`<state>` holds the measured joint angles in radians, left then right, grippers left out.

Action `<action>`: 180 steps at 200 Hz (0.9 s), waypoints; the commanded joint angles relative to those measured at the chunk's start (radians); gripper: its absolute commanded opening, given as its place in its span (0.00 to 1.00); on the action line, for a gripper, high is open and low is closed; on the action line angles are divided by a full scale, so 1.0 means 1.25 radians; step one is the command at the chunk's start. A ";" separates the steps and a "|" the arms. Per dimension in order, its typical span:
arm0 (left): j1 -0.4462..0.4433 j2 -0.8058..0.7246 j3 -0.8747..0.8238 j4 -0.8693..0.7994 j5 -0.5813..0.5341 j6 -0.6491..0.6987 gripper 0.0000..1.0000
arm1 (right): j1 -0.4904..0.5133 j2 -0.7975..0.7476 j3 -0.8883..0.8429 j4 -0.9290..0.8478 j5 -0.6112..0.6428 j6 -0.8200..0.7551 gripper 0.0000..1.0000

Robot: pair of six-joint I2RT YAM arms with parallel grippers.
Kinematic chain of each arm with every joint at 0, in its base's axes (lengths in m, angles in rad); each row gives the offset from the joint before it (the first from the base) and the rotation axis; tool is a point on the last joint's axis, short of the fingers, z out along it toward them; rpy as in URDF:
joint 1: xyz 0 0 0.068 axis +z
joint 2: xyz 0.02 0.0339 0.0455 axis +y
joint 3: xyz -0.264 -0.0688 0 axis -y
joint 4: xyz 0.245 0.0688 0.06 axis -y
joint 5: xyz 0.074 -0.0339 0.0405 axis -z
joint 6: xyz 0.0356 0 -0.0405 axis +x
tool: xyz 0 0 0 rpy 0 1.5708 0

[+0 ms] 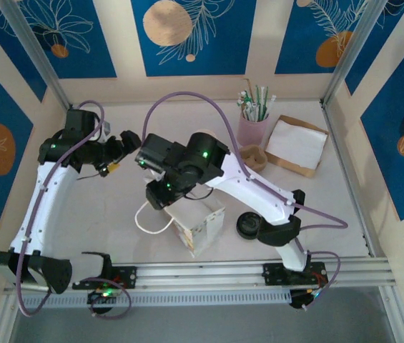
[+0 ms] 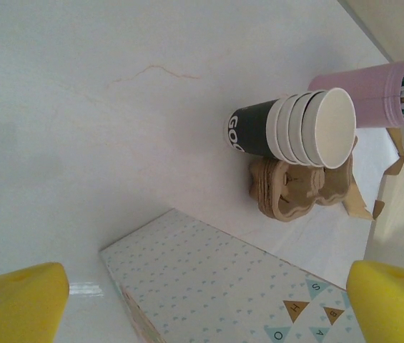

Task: Pack the takeout coffee

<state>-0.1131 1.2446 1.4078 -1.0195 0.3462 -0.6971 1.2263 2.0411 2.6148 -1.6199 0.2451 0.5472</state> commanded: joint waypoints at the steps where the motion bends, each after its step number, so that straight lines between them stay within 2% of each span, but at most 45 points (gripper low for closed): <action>1: 0.011 -0.014 -0.007 -0.014 0.007 0.009 1.00 | -0.015 -0.013 -0.019 -0.055 0.006 0.002 0.30; 24: 0.012 -0.008 -0.007 -0.010 0.010 0.009 1.00 | -0.027 -0.033 -0.057 -0.042 0.005 0.001 0.15; 48: 0.012 -0.003 -0.002 -0.008 0.013 0.009 1.00 | -0.037 -0.048 -0.091 -0.031 0.009 0.002 0.14; 108: 0.012 -0.012 -0.026 0.054 0.060 -0.009 1.00 | -0.073 -0.111 -0.203 0.044 -0.038 0.008 0.20; 129: 0.012 -0.015 -0.029 0.064 0.071 -0.014 1.00 | -0.097 -0.135 -0.194 0.065 -0.046 0.016 0.22; 148: 0.010 -0.021 -0.016 0.066 0.067 -0.015 1.00 | -0.126 -0.177 -0.187 0.093 -0.037 0.027 0.33; 164: 0.008 -0.025 0.002 0.072 0.056 -0.014 1.00 | -0.158 -0.224 -0.193 0.118 -0.030 0.034 0.36; 180: 0.007 -0.026 0.027 0.073 0.042 -0.013 1.00 | -0.196 -0.279 -0.209 0.146 -0.020 0.037 0.47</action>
<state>-0.1085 1.2377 1.3830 -0.9524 0.4015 -0.7082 1.0401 1.8141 2.3650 -1.4982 0.2096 0.5762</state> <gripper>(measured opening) 0.998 0.406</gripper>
